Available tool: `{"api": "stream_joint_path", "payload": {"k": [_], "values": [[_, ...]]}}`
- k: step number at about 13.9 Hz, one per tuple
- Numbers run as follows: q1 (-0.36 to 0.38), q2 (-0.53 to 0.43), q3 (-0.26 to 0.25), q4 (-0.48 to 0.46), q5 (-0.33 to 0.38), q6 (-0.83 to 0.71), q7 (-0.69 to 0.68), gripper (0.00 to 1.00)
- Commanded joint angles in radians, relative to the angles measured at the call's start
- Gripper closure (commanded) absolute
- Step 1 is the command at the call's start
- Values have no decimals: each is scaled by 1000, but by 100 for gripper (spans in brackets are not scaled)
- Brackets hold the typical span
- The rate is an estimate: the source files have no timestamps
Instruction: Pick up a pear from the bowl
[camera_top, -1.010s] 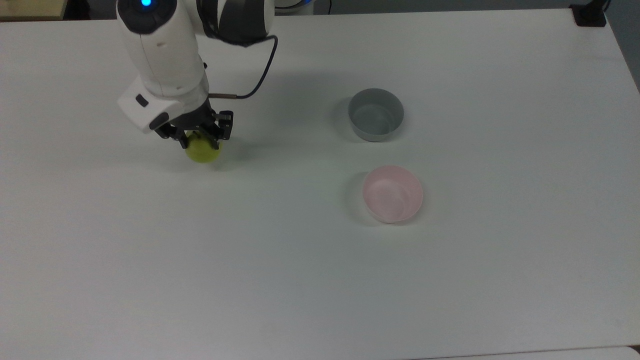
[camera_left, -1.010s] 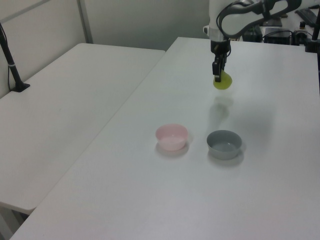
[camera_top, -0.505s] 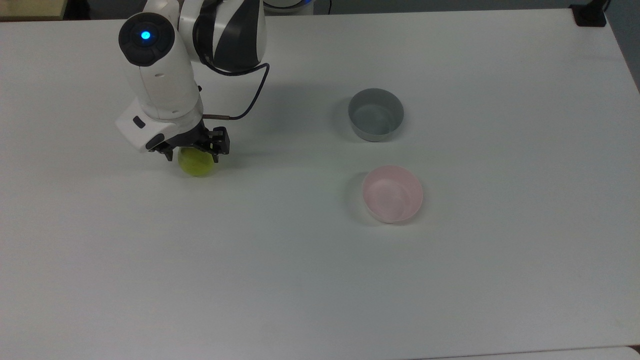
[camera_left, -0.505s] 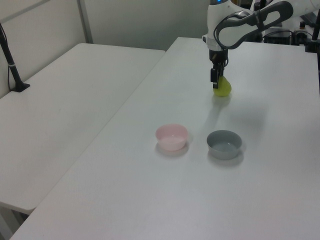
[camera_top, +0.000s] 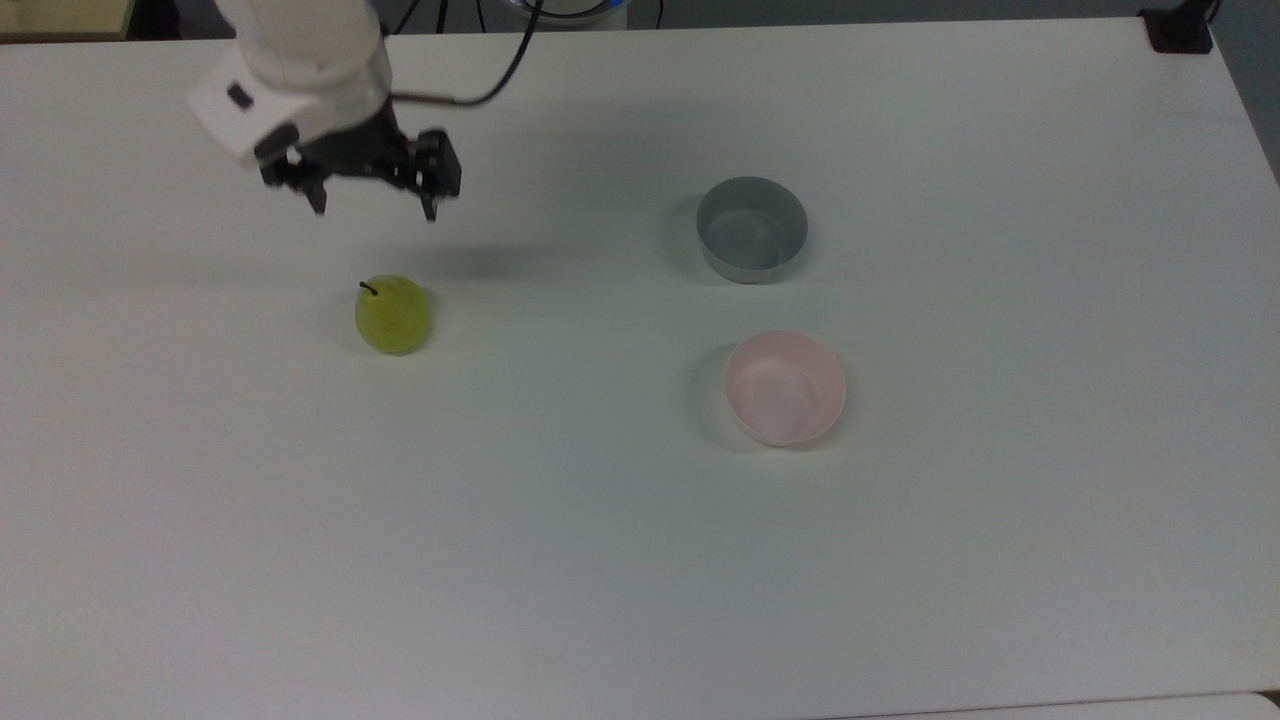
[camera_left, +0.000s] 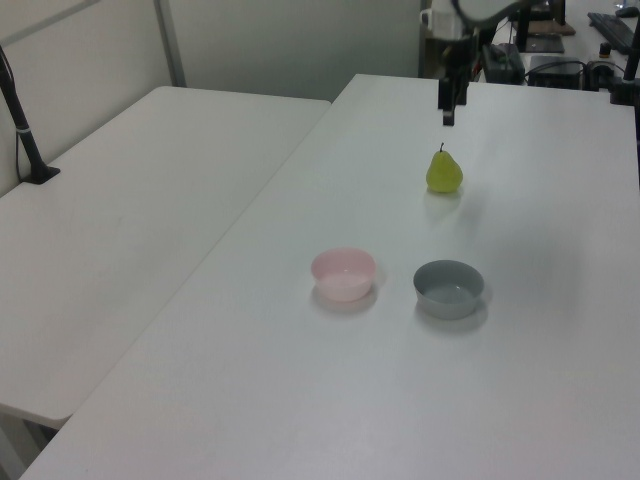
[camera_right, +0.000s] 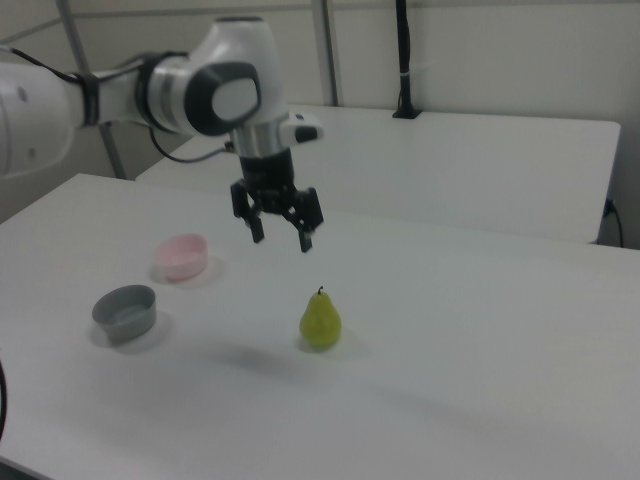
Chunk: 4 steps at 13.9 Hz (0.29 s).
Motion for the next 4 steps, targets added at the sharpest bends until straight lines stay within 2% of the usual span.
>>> {"api": "stream_joint_path", "payload": {"k": [1, 4], "values": [[47, -135, -17, -37, -7, -97, 25, 0], [64, -163, -32, -36, -14, -153, 35, 0]]}}
